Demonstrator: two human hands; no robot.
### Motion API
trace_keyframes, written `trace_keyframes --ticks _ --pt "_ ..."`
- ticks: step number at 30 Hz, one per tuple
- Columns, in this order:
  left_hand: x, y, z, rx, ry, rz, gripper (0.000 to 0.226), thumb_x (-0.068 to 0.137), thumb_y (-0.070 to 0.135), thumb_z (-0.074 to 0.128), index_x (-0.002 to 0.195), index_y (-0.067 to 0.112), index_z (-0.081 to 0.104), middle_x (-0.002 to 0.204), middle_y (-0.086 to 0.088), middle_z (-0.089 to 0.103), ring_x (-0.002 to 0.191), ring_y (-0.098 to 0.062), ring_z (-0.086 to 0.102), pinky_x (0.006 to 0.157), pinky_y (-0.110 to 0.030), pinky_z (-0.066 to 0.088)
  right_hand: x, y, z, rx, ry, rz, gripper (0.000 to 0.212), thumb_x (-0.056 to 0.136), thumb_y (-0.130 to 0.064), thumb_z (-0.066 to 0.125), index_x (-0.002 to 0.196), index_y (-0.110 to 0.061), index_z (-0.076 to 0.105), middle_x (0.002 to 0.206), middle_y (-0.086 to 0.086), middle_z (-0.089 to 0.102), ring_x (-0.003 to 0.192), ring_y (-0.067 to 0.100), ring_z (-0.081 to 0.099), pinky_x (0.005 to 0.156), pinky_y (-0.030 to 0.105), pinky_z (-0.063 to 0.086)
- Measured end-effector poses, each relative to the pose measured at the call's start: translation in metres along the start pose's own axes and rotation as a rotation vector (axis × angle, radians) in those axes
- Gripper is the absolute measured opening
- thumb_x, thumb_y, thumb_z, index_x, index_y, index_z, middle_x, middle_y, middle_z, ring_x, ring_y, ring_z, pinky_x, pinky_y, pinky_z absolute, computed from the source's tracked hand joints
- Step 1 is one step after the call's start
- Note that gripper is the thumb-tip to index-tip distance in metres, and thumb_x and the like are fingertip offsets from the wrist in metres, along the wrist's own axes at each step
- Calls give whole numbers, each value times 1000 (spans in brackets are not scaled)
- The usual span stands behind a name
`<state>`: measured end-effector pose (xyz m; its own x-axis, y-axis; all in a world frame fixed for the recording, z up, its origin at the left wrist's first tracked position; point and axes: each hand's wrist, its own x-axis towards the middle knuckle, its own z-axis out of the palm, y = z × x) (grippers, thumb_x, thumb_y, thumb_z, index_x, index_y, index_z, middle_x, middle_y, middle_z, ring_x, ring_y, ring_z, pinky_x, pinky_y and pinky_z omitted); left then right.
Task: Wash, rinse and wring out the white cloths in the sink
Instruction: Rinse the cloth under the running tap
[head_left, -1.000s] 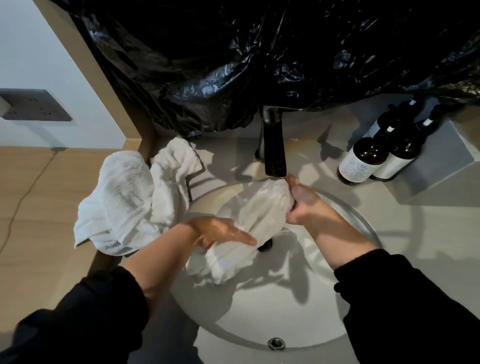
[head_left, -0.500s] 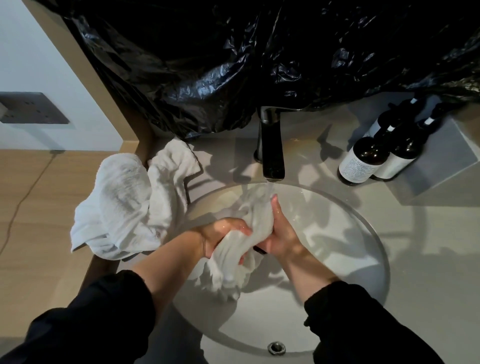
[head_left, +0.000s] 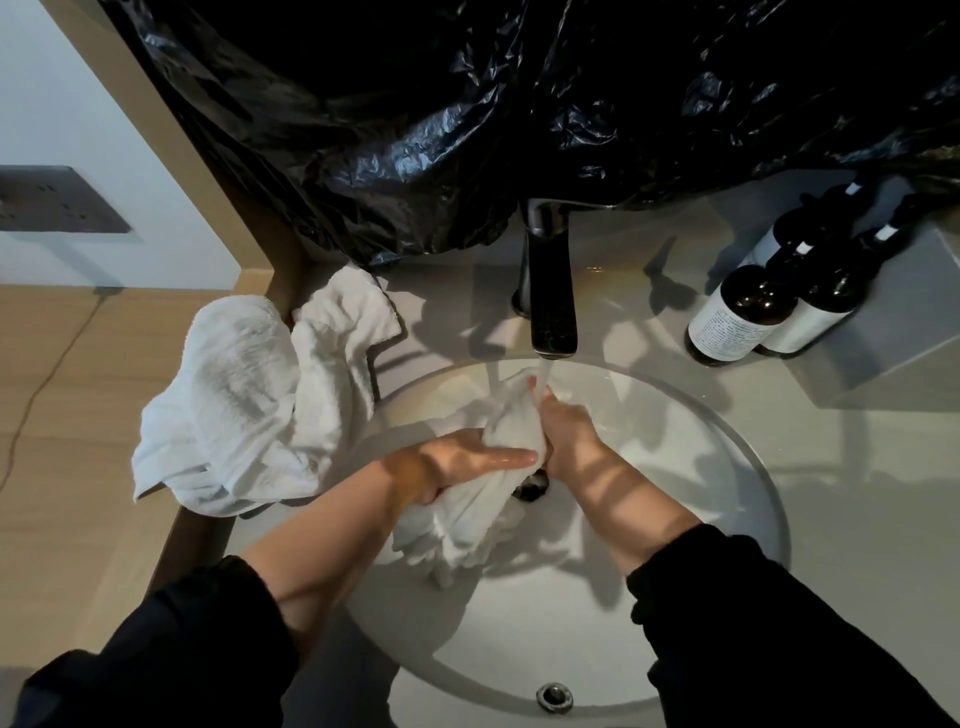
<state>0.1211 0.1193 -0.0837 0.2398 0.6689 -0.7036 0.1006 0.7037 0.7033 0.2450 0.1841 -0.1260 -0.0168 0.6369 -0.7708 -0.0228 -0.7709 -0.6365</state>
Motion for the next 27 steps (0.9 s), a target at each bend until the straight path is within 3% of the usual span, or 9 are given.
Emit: trace_keyframes --ticks 2,5,8,12,16,19,22,25,27 --pt "1 -3 2 3 51 88 48 80 43 73 118 14 65 110 -6 71 105 -24 66 100 -41 48 -1 5 -9 71 -112 -29 49 89 -53 56 101 -7 67 91 11 70 85 29 68 74 39 56" --pt "-2 -3 11 8 63 181 41 85 44 66 115 17 67 108 -1 72 101 -15 68 100 -42 49 -12 6 -17 -67 -218 -48 63 73 -58 73 105 -5 65 101 14 70 88 30 69 68 35 56" --pt "-2 -1 13 -35 15 232 20 96 24 57 107 10 66 92 3 74 90 -6 69 99 -34 49 -15 4 -29 -9 -224 -69 39 80 -20 76 108 5 63 98 20 69 77 26 69 67 36 57" --pt "3 -3 -1 -111 58 146 78 63 59 78 120 9 64 119 -12 67 117 -30 60 110 -49 36 -19 4 -47 213 -394 -45 31 93 -13 56 117 8 59 106 19 69 90 26 70 71 32 56" --pt "11 -13 -15 -208 100 34 93 51 69 81 127 20 60 133 -10 59 129 -33 48 112 -50 31 -27 17 -51 447 -588 -101 52 104 -28 22 125 2 59 129 21 59 125 30 54 100 37 46" --pt "8 -13 -16 -254 117 26 68 63 64 76 114 19 70 124 -11 62 116 -33 55 105 -43 38 -35 22 -45 477 -529 -124 44 99 -32 41 121 -1 63 128 21 60 123 33 55 100 42 46" --pt "7 -12 -5 -108 119 115 57 87 58 57 125 15 62 130 -6 61 122 -23 54 112 -40 34 -35 15 -44 334 -370 -179 36 88 -19 64 120 -3 57 111 20 67 102 33 66 90 45 52" --pt "9 -7 2 137 153 215 32 94 45 54 97 16 67 104 -6 69 105 -20 60 102 -35 41 -34 2 -43 87 -192 -264 22 91 -12 61 107 4 62 95 19 70 82 31 69 77 41 57" --pt "3 0 0 115 68 181 48 83 57 60 101 13 69 104 -10 70 103 -26 64 100 -40 45 -32 -5 -44 35 -142 -255 31 95 -20 57 103 9 65 96 24 70 86 36 69 81 44 56"
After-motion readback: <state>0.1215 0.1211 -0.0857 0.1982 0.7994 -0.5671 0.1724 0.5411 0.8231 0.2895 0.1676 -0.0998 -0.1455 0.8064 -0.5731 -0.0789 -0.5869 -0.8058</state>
